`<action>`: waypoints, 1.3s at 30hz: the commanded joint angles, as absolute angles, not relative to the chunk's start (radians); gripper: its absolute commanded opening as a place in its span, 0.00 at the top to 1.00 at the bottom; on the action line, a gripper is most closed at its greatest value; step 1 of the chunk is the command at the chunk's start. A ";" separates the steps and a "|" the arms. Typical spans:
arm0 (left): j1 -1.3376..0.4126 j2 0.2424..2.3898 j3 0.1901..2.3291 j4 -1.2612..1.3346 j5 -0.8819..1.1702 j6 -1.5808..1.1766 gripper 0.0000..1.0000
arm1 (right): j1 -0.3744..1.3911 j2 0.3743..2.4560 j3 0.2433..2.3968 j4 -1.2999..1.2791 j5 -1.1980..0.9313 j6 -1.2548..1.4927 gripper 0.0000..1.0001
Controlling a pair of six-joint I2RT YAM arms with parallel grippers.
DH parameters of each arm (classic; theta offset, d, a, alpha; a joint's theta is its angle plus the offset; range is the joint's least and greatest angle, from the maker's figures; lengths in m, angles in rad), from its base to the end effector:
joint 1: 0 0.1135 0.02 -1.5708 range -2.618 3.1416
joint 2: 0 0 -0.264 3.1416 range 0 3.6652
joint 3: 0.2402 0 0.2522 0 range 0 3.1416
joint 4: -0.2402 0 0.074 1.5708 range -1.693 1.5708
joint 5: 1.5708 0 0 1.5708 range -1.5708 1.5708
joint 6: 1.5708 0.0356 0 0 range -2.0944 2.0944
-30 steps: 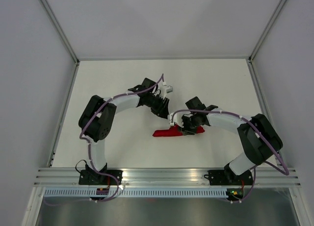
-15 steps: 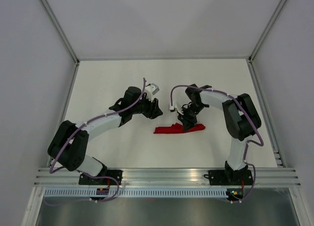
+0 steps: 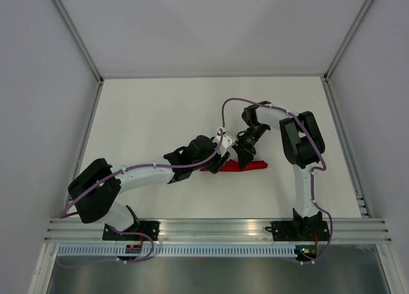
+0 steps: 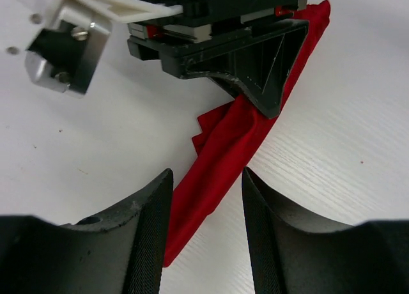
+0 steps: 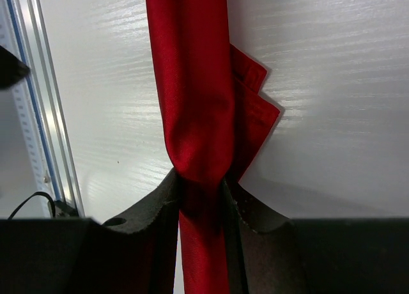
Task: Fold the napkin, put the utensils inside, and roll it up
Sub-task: Roll the napkin with the utensil
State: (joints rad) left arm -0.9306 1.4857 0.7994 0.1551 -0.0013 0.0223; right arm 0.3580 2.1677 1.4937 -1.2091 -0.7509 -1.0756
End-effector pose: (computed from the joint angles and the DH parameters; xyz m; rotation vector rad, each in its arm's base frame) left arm 0.1909 -0.2563 0.2122 0.9850 1.9103 -0.5384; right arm 0.3348 0.1512 0.1307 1.7525 -2.2824 -1.2187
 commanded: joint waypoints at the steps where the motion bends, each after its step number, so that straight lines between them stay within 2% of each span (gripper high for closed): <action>1: -0.994 1.569 0.886 0.123 -0.115 0.165 0.47 | 0.344 2.249 1.523 -1.203 -0.669 -1.141 0.86; 11: -1.094 1.782 1.031 0.045 -0.144 0.334 0.46 | 0.331 2.302 1.581 -1.239 -0.680 -1.140 0.86; 27: -1.108 1.919 1.078 0.051 -0.187 0.462 0.48 | 0.310 2.401 1.678 -1.359 -0.716 -1.193 0.86; 31: -1.104 1.953 1.078 0.048 -0.176 0.476 0.53 | 0.302 2.430 1.718 -1.405 -0.736 -1.219 0.86; 33: -1.103 1.962 1.078 0.045 -0.158 0.479 0.60 | 0.299 2.441 1.732 -1.439 -0.747 -1.233 0.85; 39: -1.097 1.996 1.095 0.006 -0.114 0.471 0.74 | 0.291 2.453 1.759 -1.451 -0.764 -1.227 0.73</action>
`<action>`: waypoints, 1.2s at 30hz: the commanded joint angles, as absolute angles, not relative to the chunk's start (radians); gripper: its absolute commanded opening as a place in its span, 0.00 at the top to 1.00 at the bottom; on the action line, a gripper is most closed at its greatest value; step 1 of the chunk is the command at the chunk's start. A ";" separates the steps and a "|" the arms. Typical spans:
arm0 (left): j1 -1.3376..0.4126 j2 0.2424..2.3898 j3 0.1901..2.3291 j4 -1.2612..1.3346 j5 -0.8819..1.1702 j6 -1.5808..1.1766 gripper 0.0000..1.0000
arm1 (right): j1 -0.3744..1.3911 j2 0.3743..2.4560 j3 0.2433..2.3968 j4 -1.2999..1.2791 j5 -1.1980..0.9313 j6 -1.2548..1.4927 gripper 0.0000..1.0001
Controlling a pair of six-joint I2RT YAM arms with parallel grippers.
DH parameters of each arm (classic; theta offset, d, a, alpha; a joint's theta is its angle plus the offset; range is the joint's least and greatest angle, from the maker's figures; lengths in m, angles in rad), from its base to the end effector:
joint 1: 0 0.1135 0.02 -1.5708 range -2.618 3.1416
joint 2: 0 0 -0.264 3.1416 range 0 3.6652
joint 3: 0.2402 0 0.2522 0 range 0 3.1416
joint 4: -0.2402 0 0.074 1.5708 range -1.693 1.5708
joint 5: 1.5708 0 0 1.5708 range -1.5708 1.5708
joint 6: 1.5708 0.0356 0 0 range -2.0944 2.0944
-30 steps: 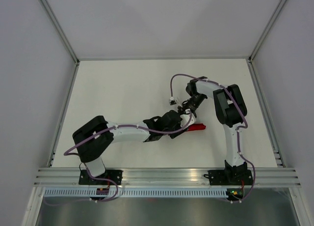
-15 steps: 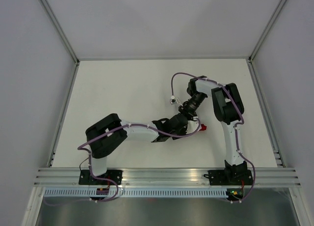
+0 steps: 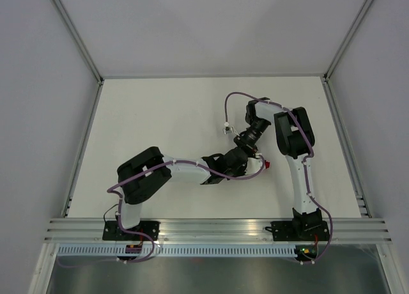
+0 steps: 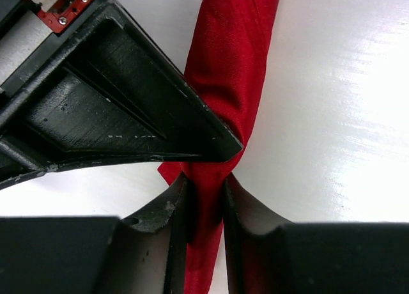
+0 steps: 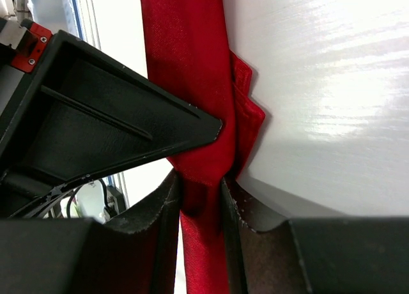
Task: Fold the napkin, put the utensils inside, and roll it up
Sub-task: Roll the napkin with the utensil
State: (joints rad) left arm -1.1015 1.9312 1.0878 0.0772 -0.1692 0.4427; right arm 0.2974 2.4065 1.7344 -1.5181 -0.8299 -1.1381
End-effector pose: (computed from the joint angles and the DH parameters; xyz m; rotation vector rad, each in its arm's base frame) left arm 0.1860 -0.3535 0.1418 1.5623 1.7247 -0.1335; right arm 0.3632 0.1388 0.1052 1.4226 -2.1824 -1.3743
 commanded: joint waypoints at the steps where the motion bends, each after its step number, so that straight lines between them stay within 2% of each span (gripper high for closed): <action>1: -1.094 1.997 1.095 0.006 -0.107 0.471 0.75 | 0.288 2.448 1.764 -1.445 -0.770 -1.221 0.67; 5: -1.086 2.011 1.108 -0.031 -0.080 0.453 0.78 | 0.273 2.390 1.741 -1.311 -0.779 -1.090 0.50; 7: -1.080 2.017 1.109 -0.038 -0.075 0.442 0.78 | 0.265 2.330 1.718 -1.243 -0.770 -1.039 0.44; 10: -1.057 2.020 1.117 -0.049 -0.057 0.407 0.79 | 0.249 2.255 1.674 -1.131 -0.761 -0.947 0.41; 19: -1.014 2.055 1.183 -0.081 -0.040 0.232 0.77 | 0.160 2.123 1.683 -0.853 -0.665 -0.580 0.39; 36: -1.020 2.230 1.457 -0.276 -0.153 -0.170 0.75 | 0.043 1.976 1.589 -0.810 -0.427 -0.288 0.39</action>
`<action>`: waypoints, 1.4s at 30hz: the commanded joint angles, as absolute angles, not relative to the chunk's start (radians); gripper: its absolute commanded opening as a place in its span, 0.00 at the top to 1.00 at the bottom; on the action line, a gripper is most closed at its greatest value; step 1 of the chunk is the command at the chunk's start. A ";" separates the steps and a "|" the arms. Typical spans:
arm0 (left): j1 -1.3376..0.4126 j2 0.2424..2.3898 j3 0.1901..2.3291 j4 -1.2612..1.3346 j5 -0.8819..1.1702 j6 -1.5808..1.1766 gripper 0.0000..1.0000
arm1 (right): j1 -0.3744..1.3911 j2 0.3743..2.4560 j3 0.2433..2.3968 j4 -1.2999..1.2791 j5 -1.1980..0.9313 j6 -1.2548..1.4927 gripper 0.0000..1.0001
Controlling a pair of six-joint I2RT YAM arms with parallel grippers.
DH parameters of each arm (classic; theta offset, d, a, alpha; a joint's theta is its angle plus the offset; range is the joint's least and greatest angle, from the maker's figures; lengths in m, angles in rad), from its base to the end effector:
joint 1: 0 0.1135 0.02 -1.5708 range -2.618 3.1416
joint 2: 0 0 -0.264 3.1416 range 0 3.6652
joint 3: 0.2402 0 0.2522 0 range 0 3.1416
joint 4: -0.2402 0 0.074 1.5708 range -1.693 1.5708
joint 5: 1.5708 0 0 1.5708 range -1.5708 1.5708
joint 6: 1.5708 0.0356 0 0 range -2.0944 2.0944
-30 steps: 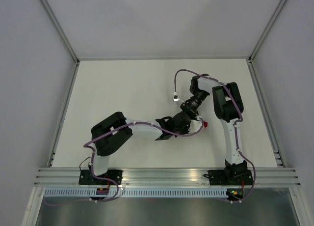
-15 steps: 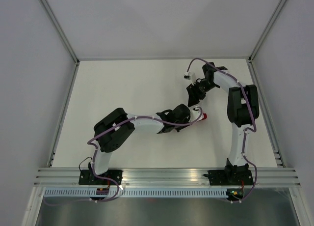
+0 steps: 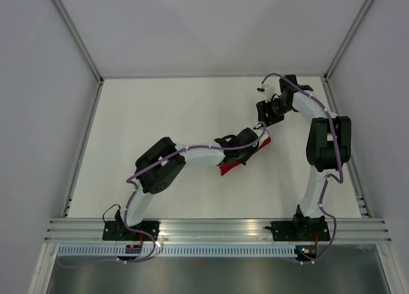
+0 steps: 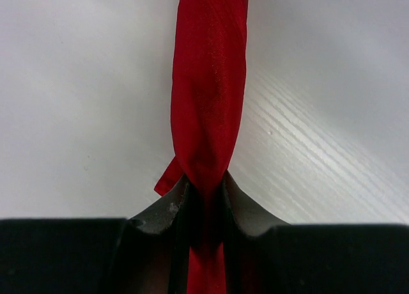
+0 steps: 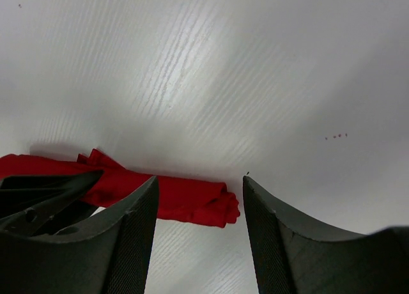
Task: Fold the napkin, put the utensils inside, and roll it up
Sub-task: Roll the napkin with the utensil
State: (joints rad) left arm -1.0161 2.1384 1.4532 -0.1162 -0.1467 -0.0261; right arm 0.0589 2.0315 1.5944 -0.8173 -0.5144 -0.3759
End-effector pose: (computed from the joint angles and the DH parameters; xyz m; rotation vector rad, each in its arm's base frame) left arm 0.2496 -0.3930 0.1491 1.0705 2.1323 -0.3287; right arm 0.4156 0.0421 0.2009 -0.6889 2.5965 0.6295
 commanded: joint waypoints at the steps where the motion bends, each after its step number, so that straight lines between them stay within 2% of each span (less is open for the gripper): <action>1: -1.022 2.236 1.472 -0.282 -0.163 -0.198 0.75 | 0.041 1.971 1.586 -0.821 -0.422 -0.284 0.39; 15: -1.035 2.325 1.621 -0.364 -0.175 -0.431 0.72 | 0.037 1.959 1.460 -0.805 -0.417 -0.227 0.39; 33: -1.037 2.361 1.681 -0.388 -0.133 -0.551 0.70 | 0.078 2.071 1.520 -0.732 -0.348 -0.126 0.40; 42: -1.035 2.344 1.693 -0.385 -0.120 -0.542 0.58 | 0.109 2.111 1.585 -0.707 -0.261 -0.123 0.41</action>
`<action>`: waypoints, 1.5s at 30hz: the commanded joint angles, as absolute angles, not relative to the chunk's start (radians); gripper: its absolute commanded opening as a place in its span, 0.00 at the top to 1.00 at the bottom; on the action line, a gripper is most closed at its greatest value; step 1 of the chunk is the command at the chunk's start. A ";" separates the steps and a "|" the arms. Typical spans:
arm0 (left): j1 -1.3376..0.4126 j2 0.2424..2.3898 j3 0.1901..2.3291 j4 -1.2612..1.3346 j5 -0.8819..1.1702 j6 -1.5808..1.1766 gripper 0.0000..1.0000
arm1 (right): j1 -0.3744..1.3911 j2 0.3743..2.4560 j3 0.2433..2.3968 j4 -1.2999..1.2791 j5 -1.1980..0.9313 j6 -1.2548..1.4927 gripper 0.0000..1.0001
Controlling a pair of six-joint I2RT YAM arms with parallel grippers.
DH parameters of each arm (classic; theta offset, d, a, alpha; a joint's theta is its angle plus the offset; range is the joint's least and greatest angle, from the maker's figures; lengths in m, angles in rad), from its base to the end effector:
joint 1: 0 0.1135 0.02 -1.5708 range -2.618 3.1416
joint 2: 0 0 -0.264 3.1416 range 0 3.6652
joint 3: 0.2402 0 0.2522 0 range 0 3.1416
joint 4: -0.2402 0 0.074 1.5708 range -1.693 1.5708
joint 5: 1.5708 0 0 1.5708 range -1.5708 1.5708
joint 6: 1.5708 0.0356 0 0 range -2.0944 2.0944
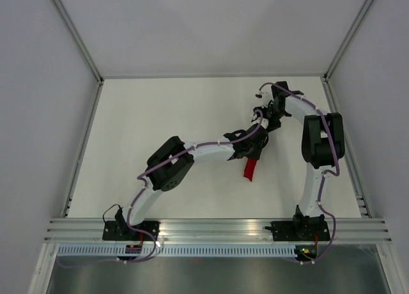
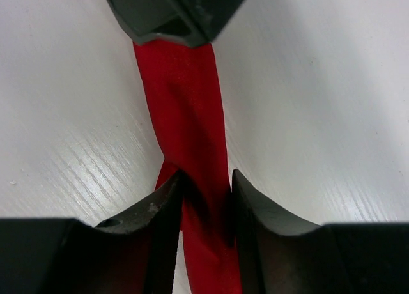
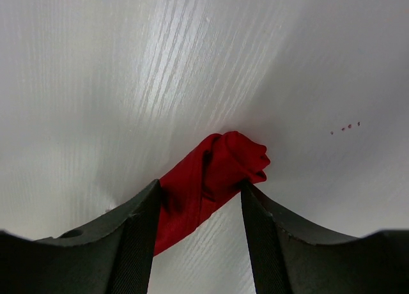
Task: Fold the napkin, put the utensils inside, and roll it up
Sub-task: Roll the napkin with the utensil
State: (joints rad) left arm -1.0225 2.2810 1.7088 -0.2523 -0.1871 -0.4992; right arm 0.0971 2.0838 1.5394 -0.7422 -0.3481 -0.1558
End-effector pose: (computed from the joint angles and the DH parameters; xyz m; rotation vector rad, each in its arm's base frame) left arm 0.2686 -0.4271 0.1515 0.5431 2.3737 -0.4915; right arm 0.4172 0.0528 0.1648 -0.4244 2.7784 0.4820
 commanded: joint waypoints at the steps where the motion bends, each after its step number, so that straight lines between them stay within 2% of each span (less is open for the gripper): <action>1: -1.035 2.342 1.695 -0.384 -0.121 -0.537 0.57 | 0.112 2.114 1.589 -0.706 -0.258 -0.123 0.41; 19: -1.025 2.275 1.704 -0.380 -0.143 -0.514 0.52 | 0.135 2.138 1.663 -0.704 -0.192 -0.123 0.42; 45: -1.015 2.177 1.717 -0.310 -0.173 -0.479 0.46 | 0.137 2.132 1.741 -0.761 -0.224 -0.132 0.42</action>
State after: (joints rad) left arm -1.0222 2.2601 1.7115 -0.3096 -0.1738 -0.4984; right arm 0.1352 2.1277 1.6951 -0.7246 -0.2470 -0.1532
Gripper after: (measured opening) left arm 0.540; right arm 0.584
